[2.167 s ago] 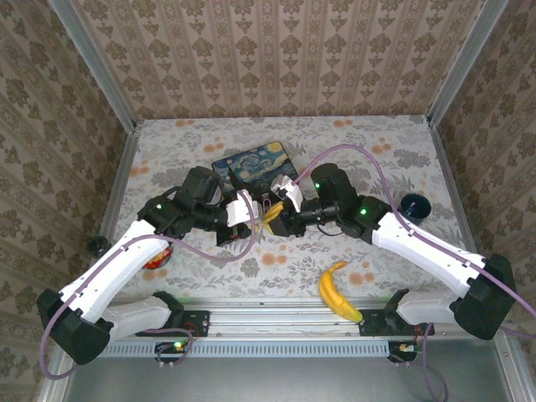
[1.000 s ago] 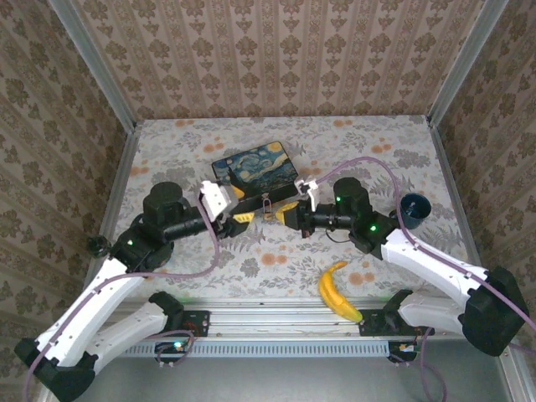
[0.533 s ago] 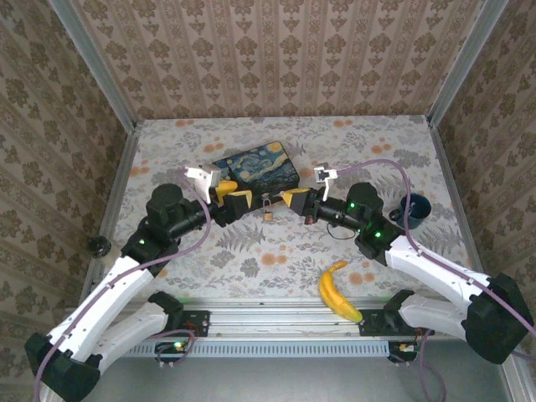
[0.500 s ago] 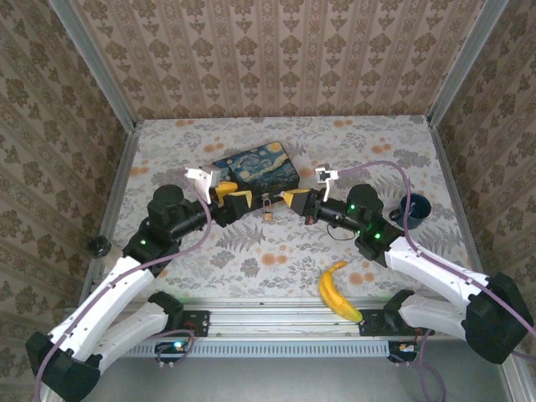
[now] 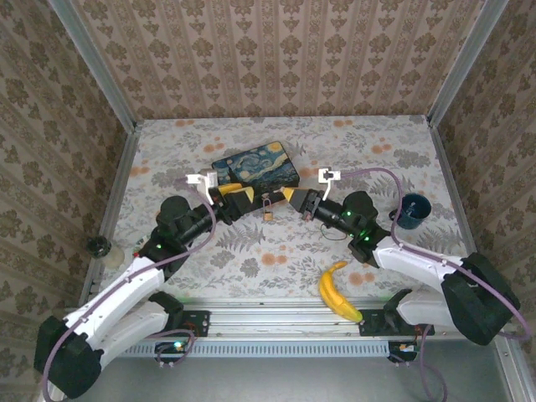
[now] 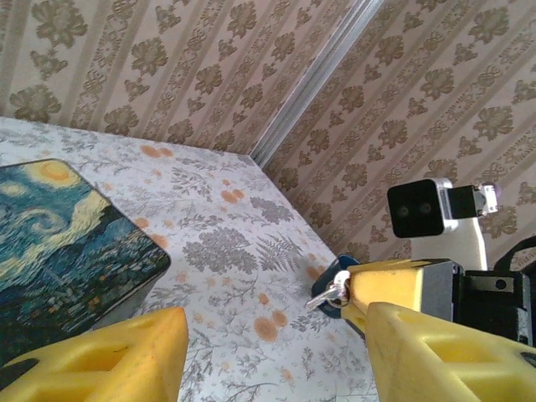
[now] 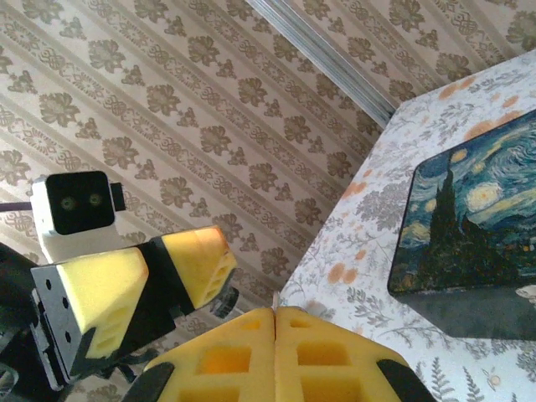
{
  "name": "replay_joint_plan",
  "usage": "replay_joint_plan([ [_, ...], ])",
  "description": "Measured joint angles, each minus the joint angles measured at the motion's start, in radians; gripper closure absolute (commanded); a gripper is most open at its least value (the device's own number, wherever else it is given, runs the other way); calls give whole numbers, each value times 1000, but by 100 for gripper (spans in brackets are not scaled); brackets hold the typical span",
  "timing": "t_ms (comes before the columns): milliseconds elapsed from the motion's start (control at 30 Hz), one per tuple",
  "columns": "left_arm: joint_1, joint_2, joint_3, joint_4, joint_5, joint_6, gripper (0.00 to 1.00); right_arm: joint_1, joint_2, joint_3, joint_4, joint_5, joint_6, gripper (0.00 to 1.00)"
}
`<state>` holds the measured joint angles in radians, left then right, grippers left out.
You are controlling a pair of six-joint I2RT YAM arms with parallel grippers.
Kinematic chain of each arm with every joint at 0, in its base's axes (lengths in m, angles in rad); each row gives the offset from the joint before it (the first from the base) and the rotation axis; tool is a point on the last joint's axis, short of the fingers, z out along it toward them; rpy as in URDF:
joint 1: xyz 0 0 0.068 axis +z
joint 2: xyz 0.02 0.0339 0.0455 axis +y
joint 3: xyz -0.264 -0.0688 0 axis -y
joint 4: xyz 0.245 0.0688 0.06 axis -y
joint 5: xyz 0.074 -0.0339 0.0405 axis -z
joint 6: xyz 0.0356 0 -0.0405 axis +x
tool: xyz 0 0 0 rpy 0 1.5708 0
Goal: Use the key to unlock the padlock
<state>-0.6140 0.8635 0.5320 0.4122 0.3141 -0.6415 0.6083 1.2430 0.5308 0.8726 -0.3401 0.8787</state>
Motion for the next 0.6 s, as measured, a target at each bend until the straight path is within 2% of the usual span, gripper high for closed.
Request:
replay_joint_plan([
  [333, -19, 127, 1, 156, 64, -69, 43, 21, 47, 69, 75, -16, 53, 100],
  [600, 1, 214, 9, 315, 152, -187, 53, 21, 56, 84, 117, -35, 95, 100],
])
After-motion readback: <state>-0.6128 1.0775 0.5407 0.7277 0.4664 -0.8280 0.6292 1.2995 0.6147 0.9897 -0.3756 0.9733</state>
